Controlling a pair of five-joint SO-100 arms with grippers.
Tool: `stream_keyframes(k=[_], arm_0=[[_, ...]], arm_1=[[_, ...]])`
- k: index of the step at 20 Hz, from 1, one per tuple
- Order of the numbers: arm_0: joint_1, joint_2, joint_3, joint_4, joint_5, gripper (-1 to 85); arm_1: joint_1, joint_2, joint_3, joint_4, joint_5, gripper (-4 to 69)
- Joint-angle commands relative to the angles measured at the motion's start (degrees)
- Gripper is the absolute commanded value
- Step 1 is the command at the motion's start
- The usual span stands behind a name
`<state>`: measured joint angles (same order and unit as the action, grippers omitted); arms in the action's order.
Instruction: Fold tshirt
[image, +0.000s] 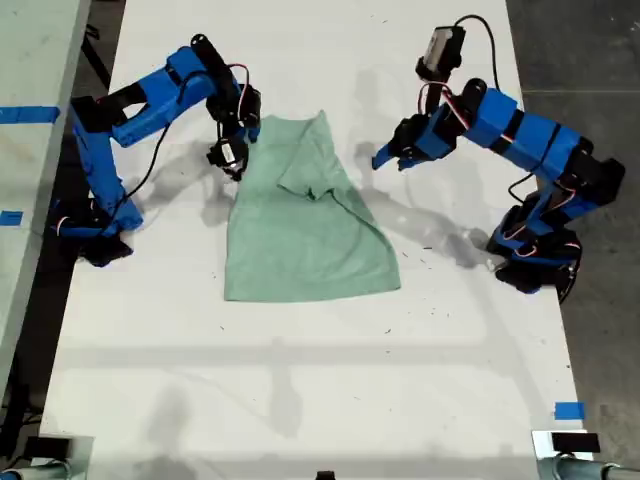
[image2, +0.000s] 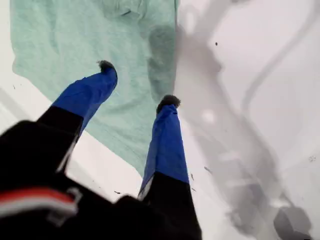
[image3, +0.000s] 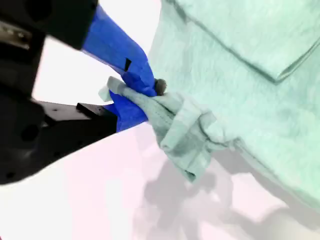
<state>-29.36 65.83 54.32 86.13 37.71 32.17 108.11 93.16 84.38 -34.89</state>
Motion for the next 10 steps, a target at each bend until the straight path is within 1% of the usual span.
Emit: stream_keyframes(k=[1, 4, 5, 6, 7, 8, 10], arm_0=[[5.1, -6.9, -14.7, -0.3, 1.3, 0.0], [7.0, -12.8, -14.6, -5.7, 1.9, 0.0], [7.3, -14.8, -14.6, -7.2, 2.7, 1.4], [7.6, -16.6, -14.6, -9.1, 4.1, 16.0], [8.2, -17.8, -14.7, -11.0, 5.2, 27.4], [8.8, -18.0, -14.7, -12.6, 5.7, 31.0], [9.8, -16.0, -14.7, -13.9, 6.9, 34.3]], arm_1=[[0.3, 3.7, -0.2, -1.7, 0.7, 17.3], [0.3, 5.2, 1.7, -1.9, 1.1, 17.3], [0.3, 5.6, 2.3, -2.1, 1.1, 17.3], [0.3, 6.0, 2.9, -2.3, 1.2, 17.3], [0.3, 6.2, 3.6, -2.6, 1.3, 17.3], [0.3, 6.5, 4.2, -2.9, 1.5, 17.3], [0.2, 7.1, 5.6, -3.5, 1.8, 17.3]])
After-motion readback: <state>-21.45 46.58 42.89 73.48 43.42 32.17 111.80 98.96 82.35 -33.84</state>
